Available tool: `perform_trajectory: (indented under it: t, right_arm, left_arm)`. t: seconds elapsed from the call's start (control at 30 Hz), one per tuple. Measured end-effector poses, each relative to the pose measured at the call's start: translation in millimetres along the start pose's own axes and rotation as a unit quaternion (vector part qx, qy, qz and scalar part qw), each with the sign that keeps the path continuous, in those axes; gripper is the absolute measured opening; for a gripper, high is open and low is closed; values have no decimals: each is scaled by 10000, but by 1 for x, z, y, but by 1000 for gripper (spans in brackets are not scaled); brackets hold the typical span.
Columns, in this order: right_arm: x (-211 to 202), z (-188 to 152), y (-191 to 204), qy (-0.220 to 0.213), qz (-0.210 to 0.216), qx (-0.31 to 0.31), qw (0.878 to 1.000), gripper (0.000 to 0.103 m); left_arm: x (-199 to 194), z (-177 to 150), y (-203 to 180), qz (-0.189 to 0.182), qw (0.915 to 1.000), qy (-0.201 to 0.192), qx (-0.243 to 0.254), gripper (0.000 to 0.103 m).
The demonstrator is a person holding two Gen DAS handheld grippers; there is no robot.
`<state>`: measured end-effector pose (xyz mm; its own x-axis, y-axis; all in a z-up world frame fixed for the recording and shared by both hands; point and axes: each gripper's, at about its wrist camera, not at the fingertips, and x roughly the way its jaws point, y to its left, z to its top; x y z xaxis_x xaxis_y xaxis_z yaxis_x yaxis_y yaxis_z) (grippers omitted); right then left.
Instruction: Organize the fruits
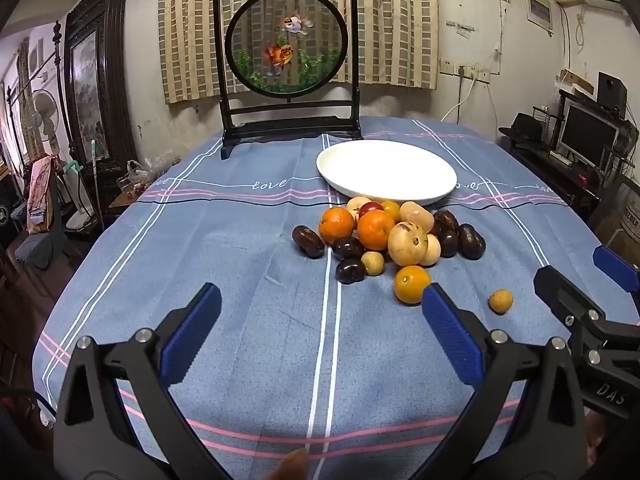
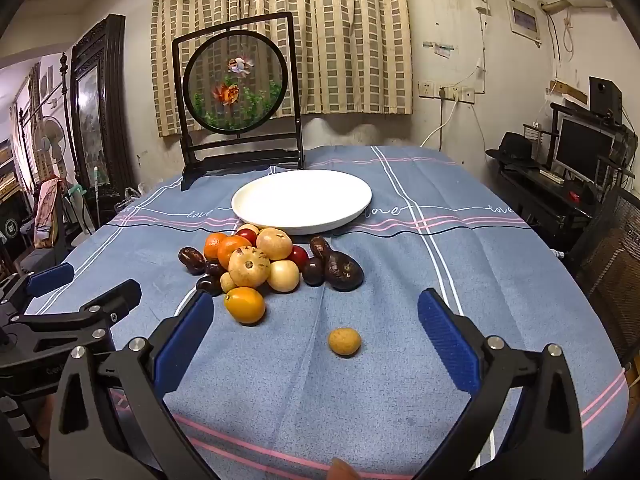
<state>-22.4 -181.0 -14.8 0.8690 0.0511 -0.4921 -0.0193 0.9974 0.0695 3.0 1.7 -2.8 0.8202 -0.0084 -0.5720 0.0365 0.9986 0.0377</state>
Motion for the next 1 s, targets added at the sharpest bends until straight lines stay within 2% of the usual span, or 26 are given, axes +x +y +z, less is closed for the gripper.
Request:
perform_trajectory:
  t: [1.0]
  right_arm:
    - [-3,-1,0,-27,-4,7,10000,102]
  left_arm:
    - [5,-6,0,-2,10000,49,-34,101]
